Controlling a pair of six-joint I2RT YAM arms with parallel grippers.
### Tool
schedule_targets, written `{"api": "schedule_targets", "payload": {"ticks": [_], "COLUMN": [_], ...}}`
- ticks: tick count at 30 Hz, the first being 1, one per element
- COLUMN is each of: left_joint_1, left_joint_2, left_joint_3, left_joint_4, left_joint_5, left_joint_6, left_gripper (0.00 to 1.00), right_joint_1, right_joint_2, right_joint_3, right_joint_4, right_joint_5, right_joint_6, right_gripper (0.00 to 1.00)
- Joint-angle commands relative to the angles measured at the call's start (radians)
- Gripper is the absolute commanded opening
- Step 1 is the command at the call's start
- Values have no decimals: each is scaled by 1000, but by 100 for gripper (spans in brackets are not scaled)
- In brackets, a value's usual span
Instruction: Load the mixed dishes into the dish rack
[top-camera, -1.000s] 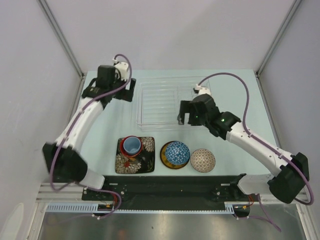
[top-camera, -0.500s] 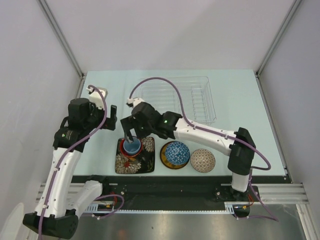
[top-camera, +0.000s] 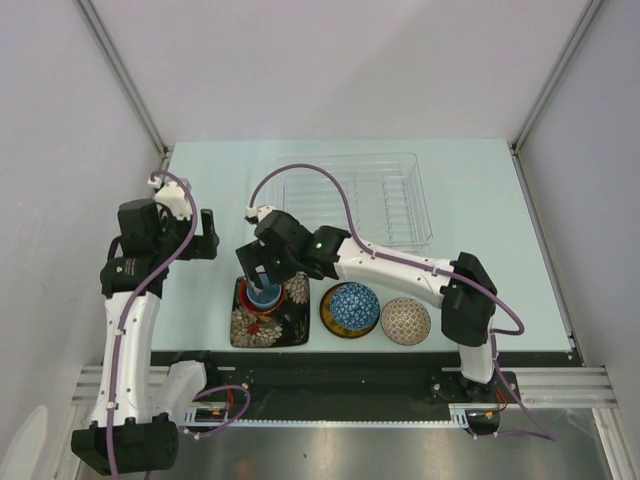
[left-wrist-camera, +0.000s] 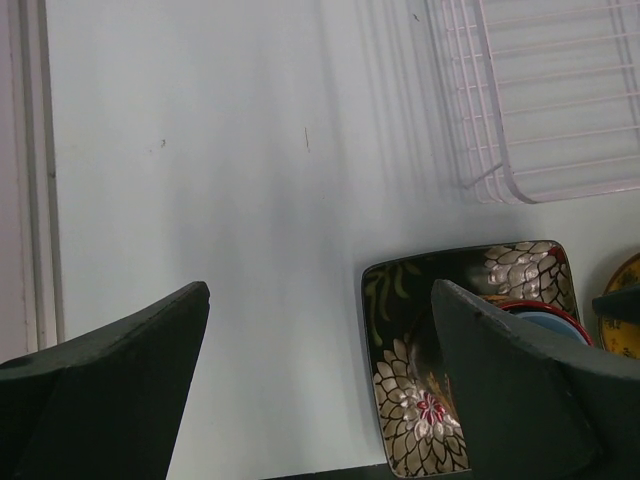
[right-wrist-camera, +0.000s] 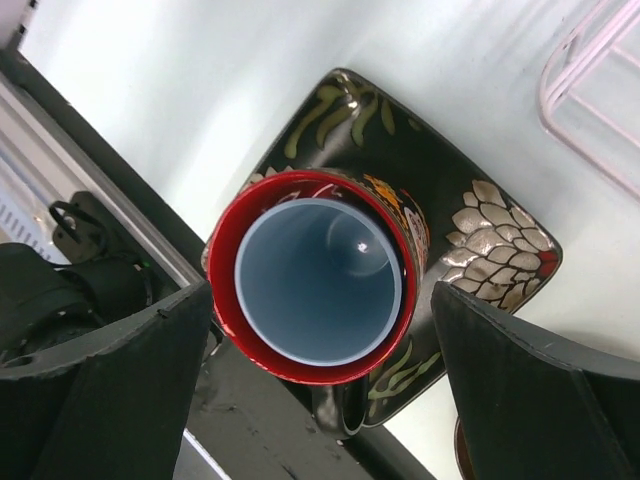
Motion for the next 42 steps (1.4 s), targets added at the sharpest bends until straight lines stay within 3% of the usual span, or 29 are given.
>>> {"api": "schedule_targets", "payload": {"ticks": [1,24,35,42], "left_joint_1": [21,29,31,31], "left_joint_2": [11,66,47,57], "left_joint_3": [-15,-113,-165,-173], "left_joint_4": [59,183,206,217], "left_joint_5": [48,5,0,-5], "left_joint_6": [-6,6,20,20], "left_gripper": [98,97,96,96], "right_joint_1": [0,38,48,69], "right_joint_2": [19,85,76,72], "right_joint_3": [3,0,95,121], "right_joint_4": [-12,-4,-122,-131], "right_joint_5": [1,-19,167,179], "right_joint_6": [1,21,-48,-55], "right_gripper": [95,87,91,91]}}
